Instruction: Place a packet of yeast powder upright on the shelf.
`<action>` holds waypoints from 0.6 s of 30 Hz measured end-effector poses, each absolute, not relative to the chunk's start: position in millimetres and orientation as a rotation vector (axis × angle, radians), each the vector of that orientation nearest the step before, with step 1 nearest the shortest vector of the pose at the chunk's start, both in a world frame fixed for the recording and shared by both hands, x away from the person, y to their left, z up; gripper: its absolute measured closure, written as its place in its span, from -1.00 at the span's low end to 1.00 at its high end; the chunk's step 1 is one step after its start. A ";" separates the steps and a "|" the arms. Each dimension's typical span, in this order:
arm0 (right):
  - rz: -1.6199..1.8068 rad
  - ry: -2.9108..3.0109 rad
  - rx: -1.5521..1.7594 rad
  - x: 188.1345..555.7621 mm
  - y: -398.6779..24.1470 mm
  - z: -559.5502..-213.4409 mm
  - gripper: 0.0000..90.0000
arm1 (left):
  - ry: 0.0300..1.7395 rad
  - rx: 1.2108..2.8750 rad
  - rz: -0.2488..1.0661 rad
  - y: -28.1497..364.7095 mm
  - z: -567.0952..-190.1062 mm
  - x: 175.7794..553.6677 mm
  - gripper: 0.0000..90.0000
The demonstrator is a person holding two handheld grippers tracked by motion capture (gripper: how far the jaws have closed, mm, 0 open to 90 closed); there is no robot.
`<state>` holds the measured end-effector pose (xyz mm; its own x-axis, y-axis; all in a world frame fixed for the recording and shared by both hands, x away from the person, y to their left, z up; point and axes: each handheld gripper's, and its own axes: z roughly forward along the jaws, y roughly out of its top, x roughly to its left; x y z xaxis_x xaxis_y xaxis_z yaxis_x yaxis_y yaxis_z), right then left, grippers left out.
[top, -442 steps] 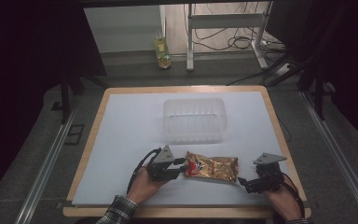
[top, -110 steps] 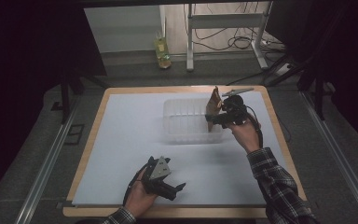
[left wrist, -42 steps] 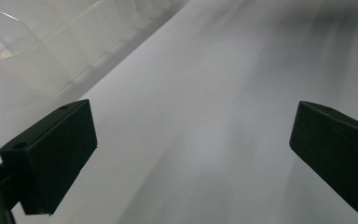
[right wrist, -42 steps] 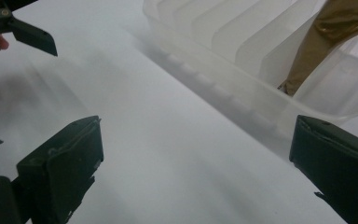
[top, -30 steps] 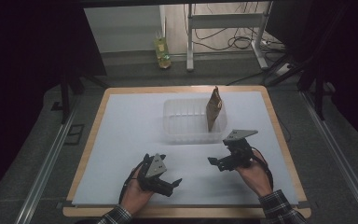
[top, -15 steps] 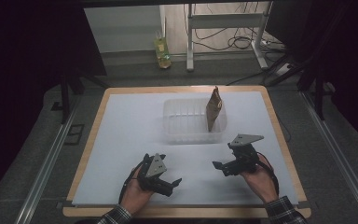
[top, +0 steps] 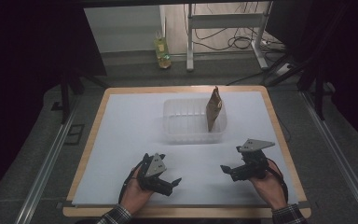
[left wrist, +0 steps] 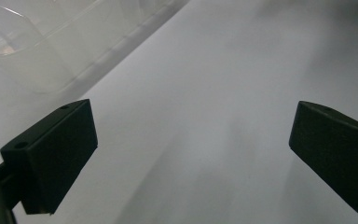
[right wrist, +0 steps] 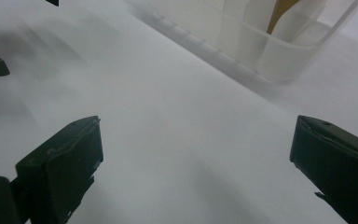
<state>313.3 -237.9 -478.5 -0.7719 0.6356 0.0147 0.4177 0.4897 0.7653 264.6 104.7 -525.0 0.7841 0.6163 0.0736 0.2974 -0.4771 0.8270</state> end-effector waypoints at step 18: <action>1.126 2.422 0.956 297.8 -267.0 -483.5 -0.94 | 0.679 2.099 0.459 104.1 -525.4 264.8 -0.98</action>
